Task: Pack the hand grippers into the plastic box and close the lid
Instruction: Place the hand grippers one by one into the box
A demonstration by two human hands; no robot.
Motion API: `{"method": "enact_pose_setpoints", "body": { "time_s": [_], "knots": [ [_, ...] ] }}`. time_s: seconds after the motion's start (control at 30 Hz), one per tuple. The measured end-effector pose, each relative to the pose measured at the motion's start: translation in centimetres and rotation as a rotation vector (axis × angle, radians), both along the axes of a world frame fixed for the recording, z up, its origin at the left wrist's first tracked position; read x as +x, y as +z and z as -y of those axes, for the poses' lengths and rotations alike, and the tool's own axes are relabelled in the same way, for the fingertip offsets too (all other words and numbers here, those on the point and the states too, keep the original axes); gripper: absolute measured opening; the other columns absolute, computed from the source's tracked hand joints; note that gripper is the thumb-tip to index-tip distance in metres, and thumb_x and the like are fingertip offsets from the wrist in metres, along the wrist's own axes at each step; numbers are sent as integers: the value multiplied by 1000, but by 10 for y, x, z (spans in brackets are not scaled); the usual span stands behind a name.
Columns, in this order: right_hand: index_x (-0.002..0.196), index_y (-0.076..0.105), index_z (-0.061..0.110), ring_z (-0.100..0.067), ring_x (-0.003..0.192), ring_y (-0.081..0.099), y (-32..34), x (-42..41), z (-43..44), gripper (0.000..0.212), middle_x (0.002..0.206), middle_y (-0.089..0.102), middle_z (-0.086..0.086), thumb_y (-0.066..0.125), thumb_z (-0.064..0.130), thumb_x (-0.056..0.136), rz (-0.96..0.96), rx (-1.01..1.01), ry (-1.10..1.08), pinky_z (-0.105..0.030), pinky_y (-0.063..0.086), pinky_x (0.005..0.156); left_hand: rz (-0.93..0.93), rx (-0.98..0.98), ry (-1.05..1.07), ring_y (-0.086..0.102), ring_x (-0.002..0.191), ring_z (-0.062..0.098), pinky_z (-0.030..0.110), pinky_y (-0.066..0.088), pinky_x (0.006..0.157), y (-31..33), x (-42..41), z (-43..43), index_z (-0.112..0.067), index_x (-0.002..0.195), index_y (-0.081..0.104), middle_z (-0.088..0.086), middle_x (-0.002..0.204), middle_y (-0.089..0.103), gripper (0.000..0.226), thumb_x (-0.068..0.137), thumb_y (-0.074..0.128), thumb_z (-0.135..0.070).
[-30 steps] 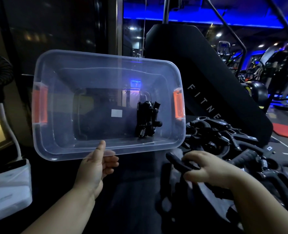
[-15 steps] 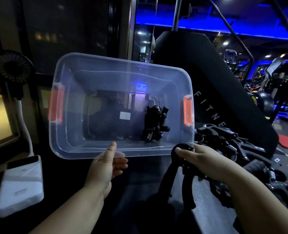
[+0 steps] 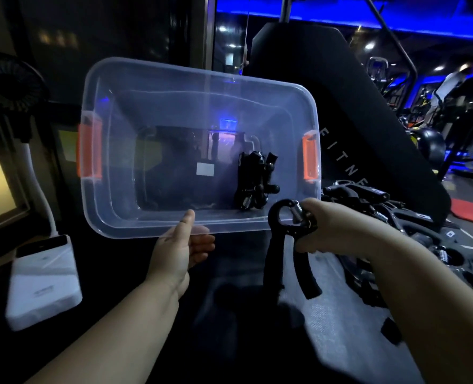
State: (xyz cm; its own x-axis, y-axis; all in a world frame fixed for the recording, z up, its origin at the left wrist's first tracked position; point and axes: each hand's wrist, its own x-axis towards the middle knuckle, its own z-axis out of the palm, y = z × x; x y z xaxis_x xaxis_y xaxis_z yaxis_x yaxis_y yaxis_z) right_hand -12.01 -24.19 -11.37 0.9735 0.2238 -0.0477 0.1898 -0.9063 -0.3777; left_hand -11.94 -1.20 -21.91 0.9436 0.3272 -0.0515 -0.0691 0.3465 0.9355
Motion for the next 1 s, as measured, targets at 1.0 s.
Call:
{"method": "enact_pose_setpoints", "body": {
  "time_s": [1.0],
  "knots": [
    [140, 36, 30, -37, 107, 57, -4, 125, -88, 53, 121, 60, -11, 58, 37, 91, 555, -225, 13, -38, 44, 81, -21, -101, -67, 64, 53, 13, 20, 47, 47, 5, -3, -1, -4, 78, 62, 10, 74, 74, 40, 95, 49, -39]
  ]
}}
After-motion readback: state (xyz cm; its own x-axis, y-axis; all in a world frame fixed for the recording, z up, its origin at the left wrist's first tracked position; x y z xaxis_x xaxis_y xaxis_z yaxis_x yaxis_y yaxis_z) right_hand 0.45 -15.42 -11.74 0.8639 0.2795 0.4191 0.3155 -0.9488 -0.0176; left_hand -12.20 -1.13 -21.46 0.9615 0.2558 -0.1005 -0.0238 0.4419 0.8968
